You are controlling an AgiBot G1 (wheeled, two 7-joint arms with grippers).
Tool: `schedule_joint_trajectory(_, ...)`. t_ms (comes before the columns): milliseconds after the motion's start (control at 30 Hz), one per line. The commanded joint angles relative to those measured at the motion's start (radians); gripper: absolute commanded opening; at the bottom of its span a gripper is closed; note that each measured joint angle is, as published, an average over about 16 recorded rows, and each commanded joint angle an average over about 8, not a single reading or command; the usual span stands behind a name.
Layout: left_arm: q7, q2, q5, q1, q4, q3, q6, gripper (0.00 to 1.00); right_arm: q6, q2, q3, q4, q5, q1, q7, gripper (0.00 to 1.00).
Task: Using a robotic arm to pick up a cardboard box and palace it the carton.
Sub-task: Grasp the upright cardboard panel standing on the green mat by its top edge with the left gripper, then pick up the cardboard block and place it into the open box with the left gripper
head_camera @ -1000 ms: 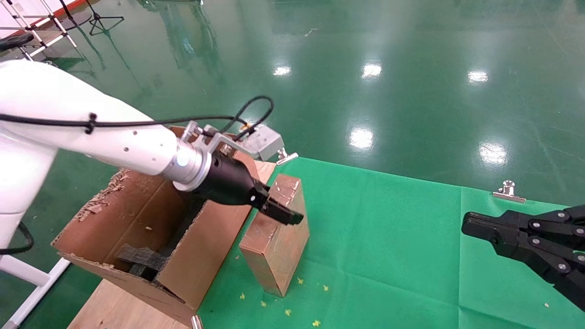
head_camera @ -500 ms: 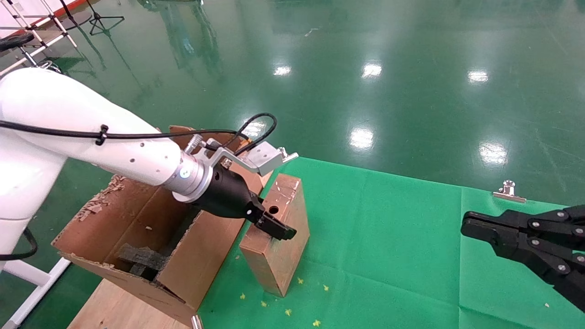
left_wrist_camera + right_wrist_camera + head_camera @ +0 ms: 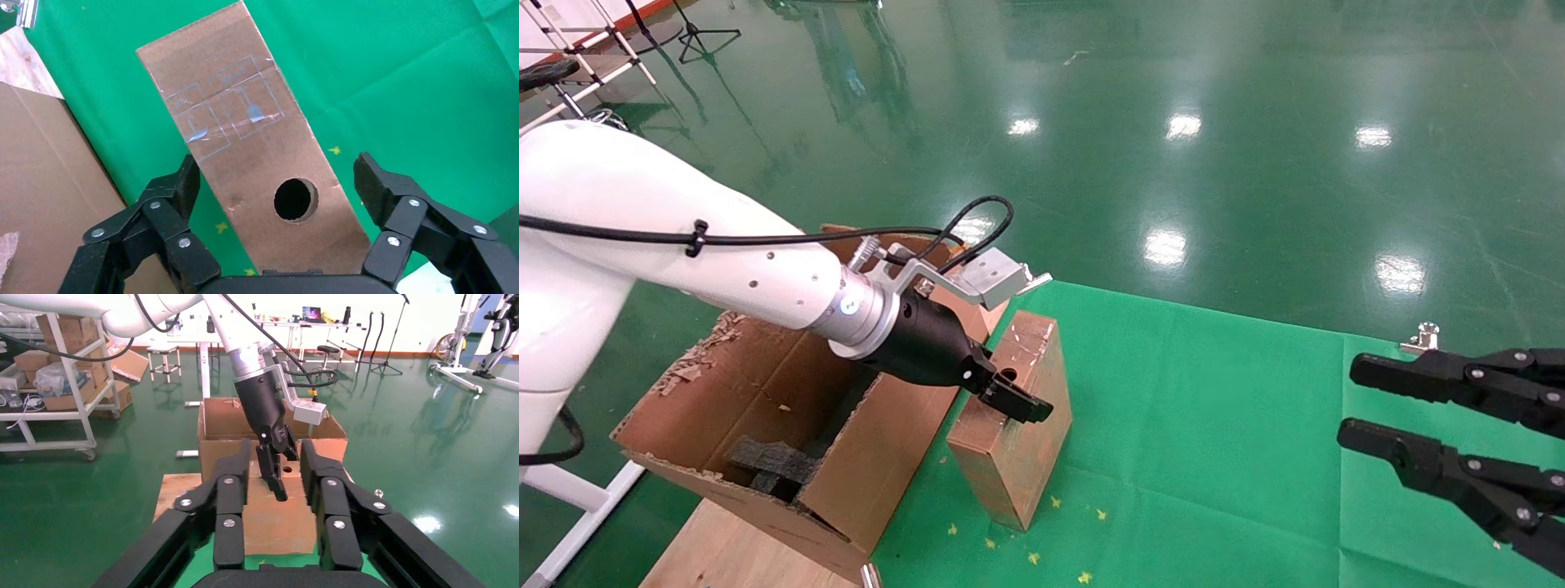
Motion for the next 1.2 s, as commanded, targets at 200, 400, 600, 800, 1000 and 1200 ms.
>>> schedule_joint_trajectory(200,-0.001,-0.001,-0.002,0.001,0.0,-0.002,-0.002,0.0,0.0,0.0,0.0,0.0,0.0,0.0,0.0,1.0)
schedule_joint_trajectory(400,0.0,-0.002,-0.003,-0.001,0.003,-0.004,-0.003,0.0,0.0,0.0,0.0,0.0,0.0,0.0,0.0,1.0)
schedule_joint_trajectory(600,0.047,-0.03,-0.046,-0.011,0.003,-0.027,-0.007,0.0,0.0,0.0,0.0,0.0,0.0,0.0,0.0,1.0)
schedule_joint_trajectory(800,0.181,-0.1,-0.167,-0.044,0.002,-0.105,-0.03,0.0,0.0,0.0,0.0,0.0,0.0,0.0,0.0,1.0)
schedule_joint_trajectory(1000,0.275,-0.203,-0.217,-0.13,-0.009,-0.189,-0.042,0.0,0.0,0.0,0.0,0.0,0.0,0.0,0.0,1.0)
schedule_joint_trajectory(1200,0.351,-0.319,-0.162,-0.199,0.001,-0.231,-0.048,0.0,0.0,0.0,0.0,0.0,0.0,0.0,0.0,1.0)
